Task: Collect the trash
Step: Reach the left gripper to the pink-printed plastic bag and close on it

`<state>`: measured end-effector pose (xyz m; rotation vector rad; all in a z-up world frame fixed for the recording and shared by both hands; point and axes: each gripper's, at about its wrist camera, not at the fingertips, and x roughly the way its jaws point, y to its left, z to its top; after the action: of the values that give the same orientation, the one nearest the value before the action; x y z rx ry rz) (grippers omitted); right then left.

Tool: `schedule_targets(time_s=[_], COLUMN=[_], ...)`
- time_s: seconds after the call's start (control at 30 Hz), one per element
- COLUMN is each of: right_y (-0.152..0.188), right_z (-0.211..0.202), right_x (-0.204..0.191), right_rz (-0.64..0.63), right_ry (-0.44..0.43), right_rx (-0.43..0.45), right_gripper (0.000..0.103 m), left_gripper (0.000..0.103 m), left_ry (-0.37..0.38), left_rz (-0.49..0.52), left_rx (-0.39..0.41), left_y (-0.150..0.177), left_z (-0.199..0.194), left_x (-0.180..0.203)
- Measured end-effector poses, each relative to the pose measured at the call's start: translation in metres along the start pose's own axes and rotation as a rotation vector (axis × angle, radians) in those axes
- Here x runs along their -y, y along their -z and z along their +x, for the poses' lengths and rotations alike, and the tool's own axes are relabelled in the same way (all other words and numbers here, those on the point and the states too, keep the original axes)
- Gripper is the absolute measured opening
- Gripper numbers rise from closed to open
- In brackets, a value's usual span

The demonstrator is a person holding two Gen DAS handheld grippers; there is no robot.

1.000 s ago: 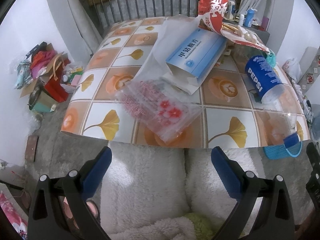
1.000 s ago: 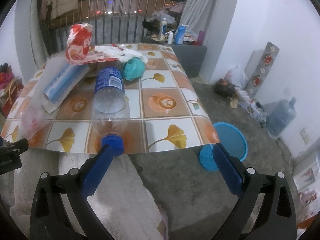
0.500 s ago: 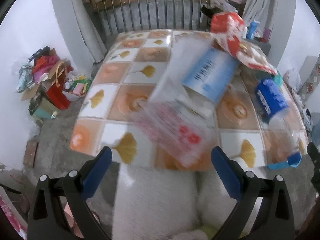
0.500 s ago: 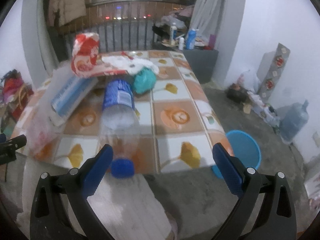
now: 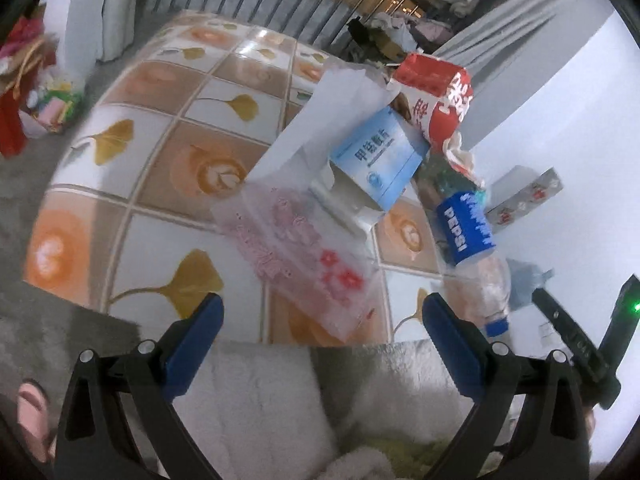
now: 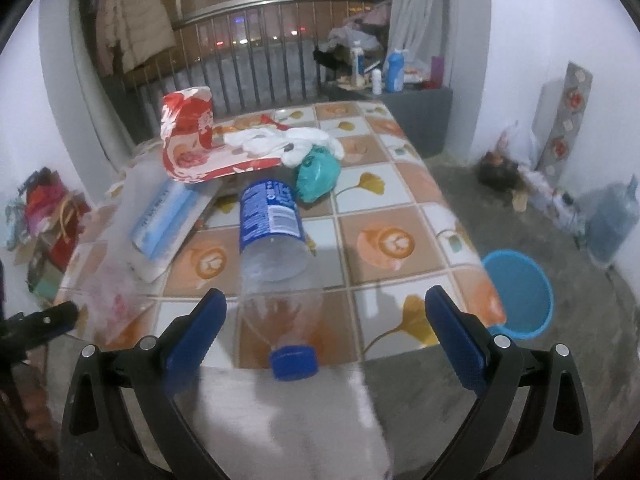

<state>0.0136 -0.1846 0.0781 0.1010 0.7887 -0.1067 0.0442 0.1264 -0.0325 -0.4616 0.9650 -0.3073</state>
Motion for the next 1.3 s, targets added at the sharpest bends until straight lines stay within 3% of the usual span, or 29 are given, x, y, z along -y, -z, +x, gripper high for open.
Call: schedule_targets(time_s=[0.23, 0.53, 0.63, 0.9, 1.07, 1.2, 1.3], right_y=[-0.005, -0.018, -0.016, -0.005, 0.003, 0.006, 0.006], right_z=[-0.016, -0.003, 0.005, 0.030, 0.031, 0.030, 0.030], right_x=[0.004, 0.010, 0.009, 0.013, 0.024, 0.035, 0.041], right_rz=[0.039, 0.141, 0.143, 0.150, 0.143, 0.135, 0.140], right_ry=[-0.017, -0.197, -0.238, -0.328, -0.326, -0.280, -0.265], right_rx=[-0.016, -0.081, -0.097, -0.158, -0.161, -0.144, -0.137], right_gripper=[0.095, 0.095, 0.095, 0.095, 0.095, 0.095, 0.095], left_gripper=[0.097, 0.097, 0.097, 0.096, 0.086, 0.077, 0.060], left_ry=[0.057, 0.030, -0.026, -0.292, -0.449, -0.481, -0.491], left_rz=[0.018, -0.020, -0.018, 0.135, 0.235, 0.245, 0.235], left_rx=[0.031, 0.060, 0.072, 0.110, 0.106, 0.091, 0.094], left_y=[-0.004, 0.000, -0.003, -0.006, 0.007, 0.010, 0.012], left_z=[0.005, 0.007, 0.016, 0.046, 0.056, 0.054, 0.050], left_x=[-0.009, -0.019, -0.017, 0.013, 0.027, 0.030, 0.030])
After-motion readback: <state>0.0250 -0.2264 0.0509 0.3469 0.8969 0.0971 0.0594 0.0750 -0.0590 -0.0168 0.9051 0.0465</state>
